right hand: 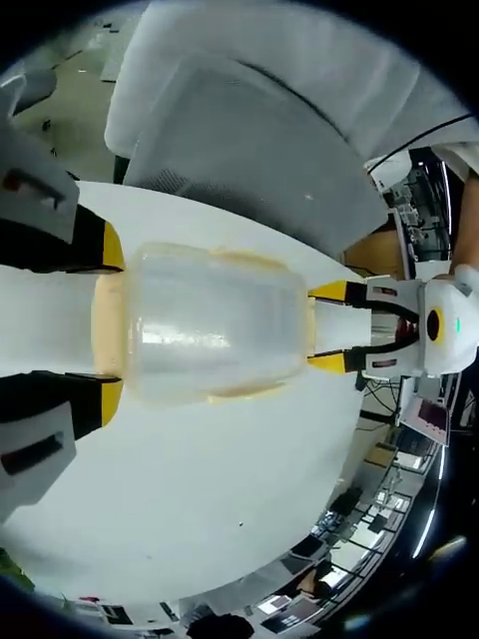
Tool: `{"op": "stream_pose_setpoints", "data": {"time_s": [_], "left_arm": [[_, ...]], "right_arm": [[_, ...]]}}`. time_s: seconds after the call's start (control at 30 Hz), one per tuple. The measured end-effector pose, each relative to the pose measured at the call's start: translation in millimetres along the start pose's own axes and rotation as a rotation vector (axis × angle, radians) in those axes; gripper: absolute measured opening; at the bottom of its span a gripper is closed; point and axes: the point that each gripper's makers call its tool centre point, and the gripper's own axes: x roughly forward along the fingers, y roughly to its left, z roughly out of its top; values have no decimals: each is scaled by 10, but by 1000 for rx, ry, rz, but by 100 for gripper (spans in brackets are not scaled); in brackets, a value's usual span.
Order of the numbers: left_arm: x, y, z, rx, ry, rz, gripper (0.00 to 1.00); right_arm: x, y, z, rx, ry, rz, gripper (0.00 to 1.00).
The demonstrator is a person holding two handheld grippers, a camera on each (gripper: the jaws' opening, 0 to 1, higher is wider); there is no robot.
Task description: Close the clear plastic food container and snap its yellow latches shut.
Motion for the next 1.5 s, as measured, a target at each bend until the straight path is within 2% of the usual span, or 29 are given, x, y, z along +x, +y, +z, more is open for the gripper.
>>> {"op": "stream_pose_setpoints", "data": {"time_s": [0.17,0.5,0.83,1.2,1.5], "left_arm": [[87,-27,24,0,2,-10,35],[153,15,43,-3,14,-12,35],[217,-12,-32,0,33,-14,36],[203,5,-34,6,30,-13,36],[218,10,-39,13,30,0,37]], "right_arm": [[54,33,-106,-3,15,13,35],[76,-13,-173,-6,23,11,36],[132,7,-171,-2,15,22,36],[137,8,-161,13,26,25,37],[170,6,-198,-22,45,18,37]]}}
